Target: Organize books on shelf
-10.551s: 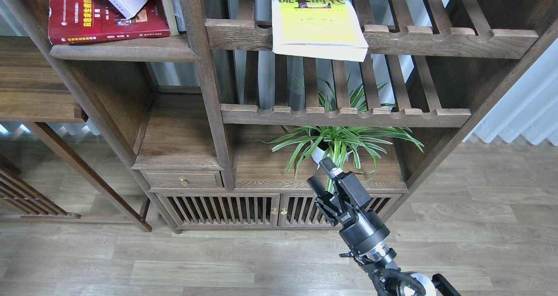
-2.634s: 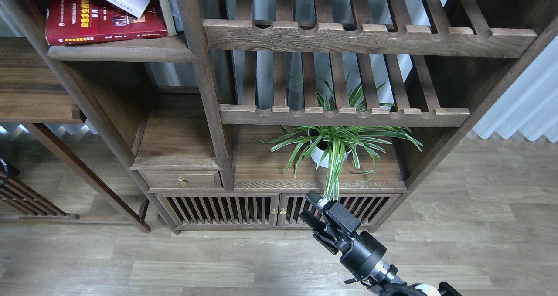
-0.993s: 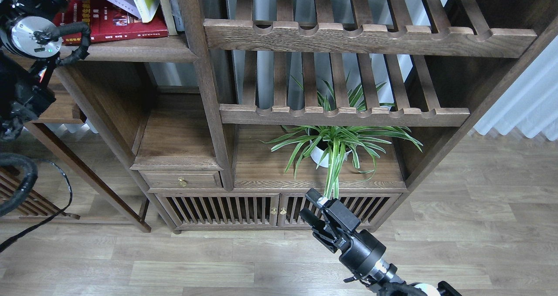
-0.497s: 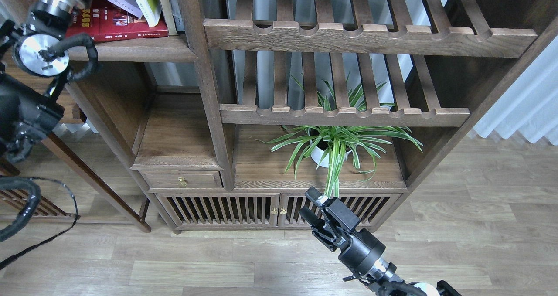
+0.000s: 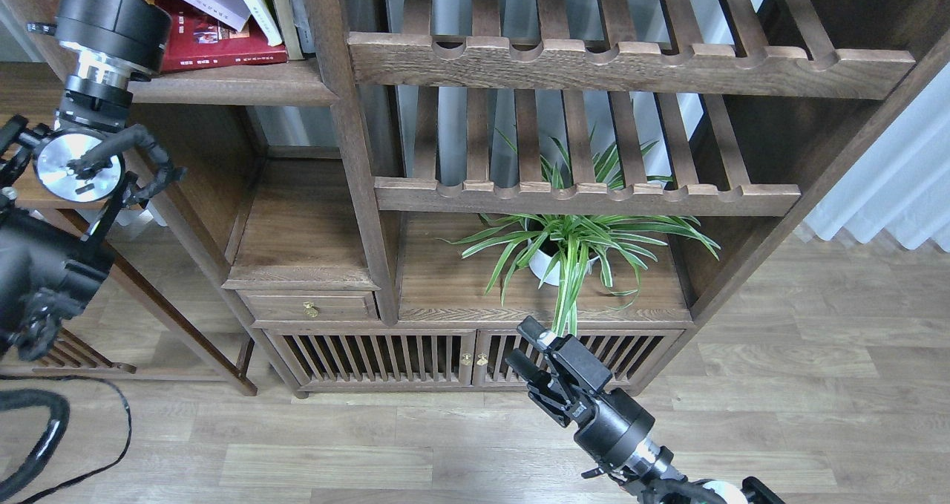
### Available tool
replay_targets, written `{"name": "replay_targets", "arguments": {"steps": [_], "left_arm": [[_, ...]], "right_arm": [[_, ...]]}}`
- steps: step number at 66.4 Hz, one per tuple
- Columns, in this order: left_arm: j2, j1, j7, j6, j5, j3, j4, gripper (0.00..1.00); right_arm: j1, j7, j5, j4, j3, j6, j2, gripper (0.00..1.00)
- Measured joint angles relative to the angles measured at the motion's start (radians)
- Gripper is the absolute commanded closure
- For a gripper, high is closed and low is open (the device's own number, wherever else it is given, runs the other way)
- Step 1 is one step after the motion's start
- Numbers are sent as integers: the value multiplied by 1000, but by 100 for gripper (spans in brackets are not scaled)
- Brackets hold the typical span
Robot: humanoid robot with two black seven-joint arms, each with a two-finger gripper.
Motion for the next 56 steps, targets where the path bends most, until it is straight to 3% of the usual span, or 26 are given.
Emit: {"name": "replay_targets", "arguments": {"steps": [7, 27, 42, 56], "left_arm": [[83, 99, 45, 0, -9, -2, -108, 16], [218, 306, 87, 0, -54, -3, -187, 16], [228, 473, 115, 0, -58, 16, -188, 15], [168, 515, 117, 0, -98, 113, -179, 15]], "right_arm": [[11, 10, 1, 29, 6, 0, -6, 1], [26, 12, 1, 41, 43, 0, -15, 1], [29, 12, 2, 77, 82, 0, -40, 1], [44, 11, 2, 101, 92, 0, -77, 1]]}}
